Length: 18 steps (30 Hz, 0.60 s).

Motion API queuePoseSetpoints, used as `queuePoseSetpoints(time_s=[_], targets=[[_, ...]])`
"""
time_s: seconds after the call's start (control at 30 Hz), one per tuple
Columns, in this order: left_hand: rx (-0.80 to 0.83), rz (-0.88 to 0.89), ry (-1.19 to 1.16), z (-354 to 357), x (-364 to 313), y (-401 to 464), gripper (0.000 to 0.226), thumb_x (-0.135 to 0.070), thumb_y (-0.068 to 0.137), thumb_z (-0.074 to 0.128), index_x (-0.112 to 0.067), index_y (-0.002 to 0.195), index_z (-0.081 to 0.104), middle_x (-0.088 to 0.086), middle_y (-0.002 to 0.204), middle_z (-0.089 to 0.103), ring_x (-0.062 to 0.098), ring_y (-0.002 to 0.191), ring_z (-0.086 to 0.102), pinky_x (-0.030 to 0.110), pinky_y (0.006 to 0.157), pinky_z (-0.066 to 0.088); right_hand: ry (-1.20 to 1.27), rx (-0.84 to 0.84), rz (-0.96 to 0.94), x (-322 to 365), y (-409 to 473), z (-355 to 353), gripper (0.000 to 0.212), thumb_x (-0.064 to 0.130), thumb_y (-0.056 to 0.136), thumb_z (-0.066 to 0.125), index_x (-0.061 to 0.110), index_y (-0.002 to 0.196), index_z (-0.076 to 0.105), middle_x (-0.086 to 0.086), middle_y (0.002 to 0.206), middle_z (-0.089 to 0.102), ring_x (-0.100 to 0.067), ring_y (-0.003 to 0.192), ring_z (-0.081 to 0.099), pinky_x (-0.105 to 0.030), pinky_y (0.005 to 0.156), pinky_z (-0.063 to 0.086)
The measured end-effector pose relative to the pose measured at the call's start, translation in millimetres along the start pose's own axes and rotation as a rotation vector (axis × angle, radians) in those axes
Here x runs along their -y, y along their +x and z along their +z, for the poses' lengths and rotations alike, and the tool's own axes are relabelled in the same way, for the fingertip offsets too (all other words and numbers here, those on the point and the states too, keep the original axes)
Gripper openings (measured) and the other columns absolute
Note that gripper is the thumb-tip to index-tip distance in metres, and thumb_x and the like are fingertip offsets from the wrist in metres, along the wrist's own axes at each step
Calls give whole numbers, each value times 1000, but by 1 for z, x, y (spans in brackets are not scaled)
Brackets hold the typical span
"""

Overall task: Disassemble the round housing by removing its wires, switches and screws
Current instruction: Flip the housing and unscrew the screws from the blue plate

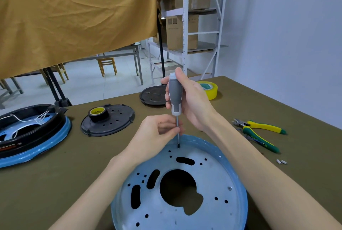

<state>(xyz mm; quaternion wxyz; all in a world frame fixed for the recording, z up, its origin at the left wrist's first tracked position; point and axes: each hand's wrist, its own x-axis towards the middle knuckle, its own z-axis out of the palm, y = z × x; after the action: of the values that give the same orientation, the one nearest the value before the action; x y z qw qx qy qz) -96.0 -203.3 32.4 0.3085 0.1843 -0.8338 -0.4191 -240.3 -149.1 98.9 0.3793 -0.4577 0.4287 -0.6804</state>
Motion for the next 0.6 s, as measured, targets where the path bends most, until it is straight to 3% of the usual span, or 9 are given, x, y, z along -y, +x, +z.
queuePoseSetpoints(time_s=[0.07,0.17,0.23,0.4,0.5,0.6], targets=[[-32,-16,5,0,0,1,9,-13,93,75,-21,96,76,-10,89,81,6,90,77,20,88,58,4,12,-24,1,-1,2,42,50,98,60,9,104,67,-8,78,62,-22,65,56,-35,60,50],[-75,-22,24,1,0,1,7,-20,87,83,-23,88,77,-9,83,80,7,81,76,20,82,59,-54,28,-89,1,-3,5,35,41,96,68,9,95,54,-11,78,65,-22,57,54,-32,55,49],[-77,-15,44,1,1,1,7,-21,87,82,-25,89,77,-10,83,79,6,81,76,19,80,58,-62,43,-91,3,-4,5,34,39,99,64,6,94,56,-11,78,66,-21,57,56,-30,54,49],[7,-20,37,1,-1,-1,15,-12,94,74,-19,106,77,-12,94,80,4,90,76,16,86,57,13,61,30,8,-6,4,53,48,106,44,0,114,67,-9,81,62,-21,66,57,-34,64,49],[-60,-41,63,1,-2,0,7,-19,87,82,-24,90,78,-10,84,79,5,82,76,16,79,57,-90,62,-40,6,-6,4,43,48,99,58,7,114,56,-8,79,65,-23,61,55,-36,65,48],[-76,-23,106,1,0,1,9,-22,85,84,-26,84,76,-10,79,77,7,77,74,17,75,57,-126,6,-99,3,-6,6,34,34,95,72,8,105,53,-9,81,69,-22,60,61,-33,58,52]])
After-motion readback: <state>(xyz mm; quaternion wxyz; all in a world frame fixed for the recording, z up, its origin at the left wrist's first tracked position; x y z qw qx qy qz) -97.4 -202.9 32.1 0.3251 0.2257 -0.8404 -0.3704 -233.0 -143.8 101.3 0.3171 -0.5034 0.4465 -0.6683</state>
